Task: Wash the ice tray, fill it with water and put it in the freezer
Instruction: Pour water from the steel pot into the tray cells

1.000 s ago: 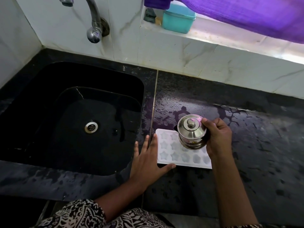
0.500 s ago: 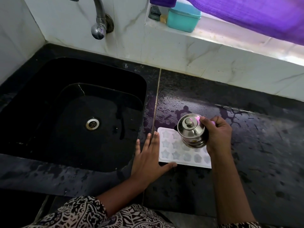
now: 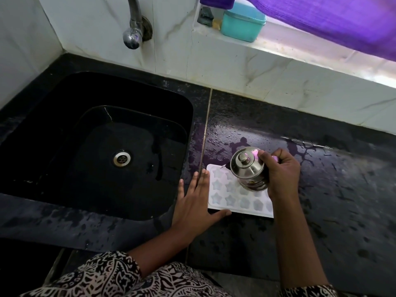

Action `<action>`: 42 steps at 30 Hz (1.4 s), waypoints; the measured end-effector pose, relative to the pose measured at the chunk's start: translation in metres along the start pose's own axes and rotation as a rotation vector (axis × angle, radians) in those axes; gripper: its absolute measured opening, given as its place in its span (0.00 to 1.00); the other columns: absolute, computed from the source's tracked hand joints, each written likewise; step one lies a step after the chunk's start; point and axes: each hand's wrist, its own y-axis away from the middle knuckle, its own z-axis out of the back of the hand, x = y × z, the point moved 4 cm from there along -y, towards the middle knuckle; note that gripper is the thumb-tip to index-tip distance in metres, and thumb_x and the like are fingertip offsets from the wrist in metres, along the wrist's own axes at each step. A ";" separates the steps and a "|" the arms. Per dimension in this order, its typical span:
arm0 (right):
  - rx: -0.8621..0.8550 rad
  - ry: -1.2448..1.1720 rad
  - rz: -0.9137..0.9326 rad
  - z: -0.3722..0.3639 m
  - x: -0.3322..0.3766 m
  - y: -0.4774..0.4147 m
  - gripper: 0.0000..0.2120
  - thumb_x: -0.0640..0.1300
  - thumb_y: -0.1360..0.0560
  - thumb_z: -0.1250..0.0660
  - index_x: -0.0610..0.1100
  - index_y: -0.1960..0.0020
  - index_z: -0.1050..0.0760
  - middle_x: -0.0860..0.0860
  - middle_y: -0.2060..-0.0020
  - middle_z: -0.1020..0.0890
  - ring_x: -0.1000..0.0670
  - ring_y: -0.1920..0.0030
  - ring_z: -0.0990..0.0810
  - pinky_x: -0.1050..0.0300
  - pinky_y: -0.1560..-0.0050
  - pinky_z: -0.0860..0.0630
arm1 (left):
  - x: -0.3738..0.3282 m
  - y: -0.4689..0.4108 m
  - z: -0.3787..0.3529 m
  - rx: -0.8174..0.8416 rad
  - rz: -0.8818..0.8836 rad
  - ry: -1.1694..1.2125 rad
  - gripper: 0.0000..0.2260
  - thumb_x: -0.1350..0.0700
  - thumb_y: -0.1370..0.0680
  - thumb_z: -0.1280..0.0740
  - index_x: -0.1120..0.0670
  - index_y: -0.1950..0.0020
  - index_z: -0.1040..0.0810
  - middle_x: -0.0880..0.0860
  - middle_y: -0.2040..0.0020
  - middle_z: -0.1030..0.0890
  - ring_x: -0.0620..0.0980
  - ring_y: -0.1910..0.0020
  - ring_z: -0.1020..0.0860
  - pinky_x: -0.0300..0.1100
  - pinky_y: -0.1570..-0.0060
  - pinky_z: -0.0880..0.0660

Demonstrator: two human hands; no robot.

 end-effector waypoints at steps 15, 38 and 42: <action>0.000 -0.052 -0.013 0.003 -0.001 -0.001 0.19 0.35 0.29 0.30 0.46 0.70 0.37 0.52 0.76 0.30 0.52 0.72 0.32 0.61 0.71 0.31 | 0.000 0.000 0.000 -0.002 -0.005 -0.009 0.51 0.22 0.32 0.50 0.56 0.21 0.52 0.52 0.20 0.45 0.50 0.22 0.46 0.56 0.28 0.58; -0.066 -0.275 -0.112 0.011 -0.007 -0.002 0.17 0.33 0.28 0.32 0.45 0.69 0.36 0.54 0.78 0.28 0.54 0.74 0.31 0.62 0.71 0.30 | -0.002 0.001 0.005 0.010 -0.005 0.007 0.51 0.23 0.31 0.49 0.55 0.20 0.56 0.51 0.20 0.50 0.49 0.21 0.52 0.54 0.28 0.64; -0.078 -0.348 -0.117 0.014 -0.006 -0.003 0.17 0.32 0.27 0.33 0.44 0.69 0.35 0.54 0.78 0.28 0.55 0.74 0.31 0.64 0.71 0.30 | -0.001 0.001 0.005 0.021 -0.003 0.015 0.51 0.23 0.31 0.49 0.54 0.20 0.59 0.50 0.20 0.53 0.47 0.21 0.56 0.53 0.28 0.67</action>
